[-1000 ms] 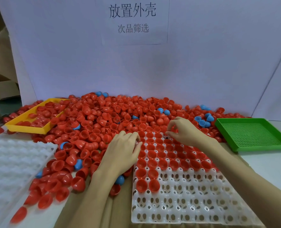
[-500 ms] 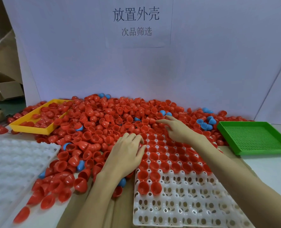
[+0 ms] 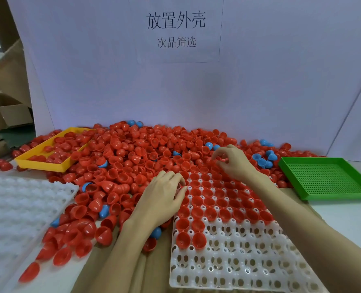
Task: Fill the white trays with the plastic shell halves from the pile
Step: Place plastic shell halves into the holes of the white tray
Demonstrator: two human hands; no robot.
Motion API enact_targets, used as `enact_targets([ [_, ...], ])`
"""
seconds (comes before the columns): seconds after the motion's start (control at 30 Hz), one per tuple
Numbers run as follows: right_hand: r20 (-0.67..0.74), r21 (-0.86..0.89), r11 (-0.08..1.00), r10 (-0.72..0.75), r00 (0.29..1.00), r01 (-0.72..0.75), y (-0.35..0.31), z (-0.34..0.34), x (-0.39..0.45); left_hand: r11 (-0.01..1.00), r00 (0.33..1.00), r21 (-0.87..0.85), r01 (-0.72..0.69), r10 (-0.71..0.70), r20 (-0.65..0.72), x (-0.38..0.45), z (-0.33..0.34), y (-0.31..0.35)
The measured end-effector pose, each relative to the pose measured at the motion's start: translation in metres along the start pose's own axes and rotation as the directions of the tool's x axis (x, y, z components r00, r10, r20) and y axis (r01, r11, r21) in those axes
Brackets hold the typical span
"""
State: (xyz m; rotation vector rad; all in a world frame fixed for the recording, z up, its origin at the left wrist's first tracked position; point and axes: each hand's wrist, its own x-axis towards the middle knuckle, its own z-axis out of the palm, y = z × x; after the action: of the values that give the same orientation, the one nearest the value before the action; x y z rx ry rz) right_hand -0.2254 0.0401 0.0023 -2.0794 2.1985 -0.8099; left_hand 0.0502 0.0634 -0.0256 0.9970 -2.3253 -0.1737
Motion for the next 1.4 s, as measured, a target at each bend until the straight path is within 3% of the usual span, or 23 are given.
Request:
enact_targets([
  [0.1, 0.115, -0.062, 0.998, -0.018, 0.993, 0.025, 0.006, 0.002, -0.006, 1.0, 1.0, 0.001, -0.001, 0.001, 0.01, -0.001, 0.0, 0.0],
  [0.2, 0.119, -0.049, 0.999, -0.008, 0.993, 0.014, 0.006, 0.005, -0.005, 1.0, 1.0, 0.002, 0.002, -0.002, 0.026, -0.001, -0.001, 0.001],
  [0.33, 0.044, -0.043, 0.999, -0.005, 0.999, 0.007, 0.005, 0.01, -0.003, 1.0, 1.0, -0.013, 0.008, -0.008, 0.029, -0.001, -0.002, 0.0],
  [0.5, -0.101, 0.153, 0.988, 0.013, 0.995, 0.002, -0.007, -0.007, -0.015, 0.999, 0.999, -0.026, 0.021, -0.02, 0.034, -0.001, -0.005, 0.0],
  [0.63, -0.174, 0.319, 0.945, -0.017, 0.985, 0.073, -0.025, -0.024, -0.054, 0.967, 0.997, -0.247, 0.058, -0.066, -0.025, 0.003, -0.009, 0.008],
  [0.73, -0.146, 0.349, 0.928, -0.085, 0.986, 0.131, -0.036, -0.029, -0.094, 0.903, 0.989, -0.425, 0.065, -0.114, -0.091, 0.005, -0.009, 0.017],
  [0.9, -0.083, 0.336, 0.912, -0.219, 0.972, 0.234, -0.05, -0.029, -0.142, 0.78, 0.996, -0.62, 0.087, -0.069, 0.052, 0.002, -0.009, 0.032],
  [1.07, -0.157, 0.316, 0.893, -0.283, 0.946, 0.319, -0.053, -0.033, -0.151, 0.714, 0.997, -0.696, 0.075, -0.04, 0.067, 0.0, -0.012, 0.042],
  [1.2, -0.231, 0.542, 0.793, -0.176, 0.957, 0.277, -0.052, -0.032, -0.155, 0.573, 0.997, -0.816, 0.075, -0.064, 0.046, -0.001, -0.017, 0.049],
  [1.27, -0.177, 0.659, 0.719, -0.138, 0.975, 0.221, -0.053, -0.03, -0.157, 0.578, 0.998, -0.814, 0.052, -0.049, 0.029, -0.003, -0.017, 0.052],
  [1.4, -0.202, 0.629, 0.74, -0.137, 0.97, 0.236, -0.053, -0.028, -0.16, 0.646, 1.0, -0.764, -0.001, -0.008, -0.008, -0.006, -0.015, 0.059],
])
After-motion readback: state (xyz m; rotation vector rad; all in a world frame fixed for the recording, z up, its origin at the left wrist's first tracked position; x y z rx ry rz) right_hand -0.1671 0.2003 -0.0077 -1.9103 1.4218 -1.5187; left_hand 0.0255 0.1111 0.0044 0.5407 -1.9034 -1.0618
